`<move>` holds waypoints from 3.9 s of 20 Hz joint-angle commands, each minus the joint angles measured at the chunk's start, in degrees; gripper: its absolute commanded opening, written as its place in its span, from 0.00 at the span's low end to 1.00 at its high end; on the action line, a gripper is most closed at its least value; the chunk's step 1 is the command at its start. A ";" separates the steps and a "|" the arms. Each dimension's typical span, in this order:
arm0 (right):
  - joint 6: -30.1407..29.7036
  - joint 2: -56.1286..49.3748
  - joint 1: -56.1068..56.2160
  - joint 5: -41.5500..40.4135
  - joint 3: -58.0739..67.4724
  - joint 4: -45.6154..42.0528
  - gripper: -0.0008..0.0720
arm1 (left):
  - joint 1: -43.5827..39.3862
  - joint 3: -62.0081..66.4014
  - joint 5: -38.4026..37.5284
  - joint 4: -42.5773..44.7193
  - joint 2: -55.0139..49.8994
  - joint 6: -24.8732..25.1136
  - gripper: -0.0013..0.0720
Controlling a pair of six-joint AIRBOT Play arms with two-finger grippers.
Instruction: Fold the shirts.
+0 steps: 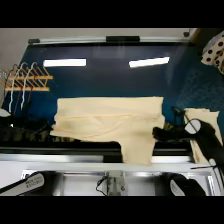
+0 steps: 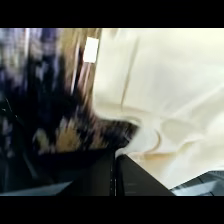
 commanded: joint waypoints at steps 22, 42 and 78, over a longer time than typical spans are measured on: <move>-12.66 -43.76 -3.74 10.54 48.11 -1.92 0.94 | -8.35 38.88 -6.67 -2.36 -28.41 -13.38 0.78; -9.07 -51.32 -4.46 8.17 48.06 -1.51 0.94 | -13.62 38.88 -11.54 -2.40 -24.50 -13.35 0.77; -5.16 -16.00 1.33 22.97 48.13 18.69 0.10 | -49.03 38.86 11.80 -28.74 -31.41 -8.44 0.06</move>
